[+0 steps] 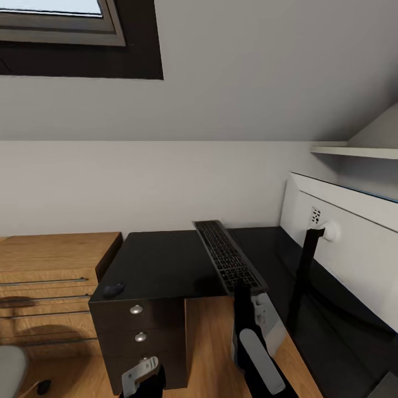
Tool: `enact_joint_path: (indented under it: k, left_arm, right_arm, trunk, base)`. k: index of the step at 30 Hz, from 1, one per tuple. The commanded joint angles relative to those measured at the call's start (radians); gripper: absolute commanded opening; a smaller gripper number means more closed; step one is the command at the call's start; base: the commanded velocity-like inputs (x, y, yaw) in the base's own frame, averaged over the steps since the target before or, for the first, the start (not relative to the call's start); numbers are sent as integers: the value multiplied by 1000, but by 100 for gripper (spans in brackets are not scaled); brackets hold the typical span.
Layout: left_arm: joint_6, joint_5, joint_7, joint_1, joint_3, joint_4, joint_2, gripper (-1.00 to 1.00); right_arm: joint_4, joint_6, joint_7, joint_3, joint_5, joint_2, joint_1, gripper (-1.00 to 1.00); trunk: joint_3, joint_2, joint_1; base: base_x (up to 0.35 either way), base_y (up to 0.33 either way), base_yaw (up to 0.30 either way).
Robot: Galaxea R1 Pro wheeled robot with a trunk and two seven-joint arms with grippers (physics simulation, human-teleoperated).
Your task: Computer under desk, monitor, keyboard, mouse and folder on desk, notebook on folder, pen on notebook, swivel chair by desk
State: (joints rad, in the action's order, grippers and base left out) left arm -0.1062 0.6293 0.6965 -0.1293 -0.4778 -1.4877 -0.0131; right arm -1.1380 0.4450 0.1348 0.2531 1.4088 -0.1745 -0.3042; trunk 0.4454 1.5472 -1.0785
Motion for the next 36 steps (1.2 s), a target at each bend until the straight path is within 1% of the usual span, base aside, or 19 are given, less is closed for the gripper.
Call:
enact_joint_path:
  k: [1, 6, 10, 11, 14, 16, 18, 21, 28, 32, 36]
  left_arm:
    - [-4, 3, 6, 0, 0, -12, -1, 100]
    - [-5, 5, 18, 0, -2, -28, -1, 100]
    - [-7, 6, 32, 0, -3, -37, -1, 100]
    - [-7, 6, 35, 0, -2, -41, -1, 100]
    - [-7, 6, 37, 0, -1, -42, -1, 100]
    - [-7, 7, 46, 0, -1, -42, -1, 100]
    - [-7, 9, 67, 0, -1, -43, -1, 100]
    - [-7, 12, 140, 0, -3, -43, 1, 100]
    - [-4, 15, 198, 0, 2, -44, 4, 100]
    - [-3, 18, 256, 0, 0, -46, 9, 100]
    - [-3, 18, 265, 0, -1, -46, 17, 100]
  right_arm:
    - [8, 18, 17, 1, -2, 0, -2, -100]
    - [55, 51, 46, 0, -5, 0, -8, -100]
    - [94, 85, 54, 0, -10, 0, -13, -100]
    - [123, 108, 56, 0, -17, 0, -24, -100]
    - [154, 142, 56, 1, -20, 0, -37, -100]
    - [179, 179, 57, 1, -22, 0, -47, -100]
    - [203, 218, 57, 2, -24, 0, -59, -100]
    - [254, 269, 57, 3, -24, 0, -78, -100]
    - [274, 287, 57, 5, -24, 0, -84, -100]
    - [275, 286, 56, 8, -24, 0, -84, -100]
    - [274, 283, 54, 10, -22, 0, -84, -100]
  trunk:
    - [1, 1, 0]
    - [1, 1, 0]
    - [1, 1, 0]
    - [1, 1, 0]
    - [1, 1, 0]
    - [1, 1, 0]
    - [1, 1, 0]
    - [1, 1, 0]
    - [1, 1, 0]
    - [1, 1, 0]
    - [1, 1, 0]
  base:
    - [2, -1, 0]
    - [0, 0, 0]
    - [0, 0, 0]
    - [0, 0, 0]
    - [0, 0, 0]
    - [0, 0, 0]
    - [0, 0, 0]
    - [0, 0, 0]
    - [0, 0, 0]
    - [0, 0, 0]
    - [0, 0, 0]
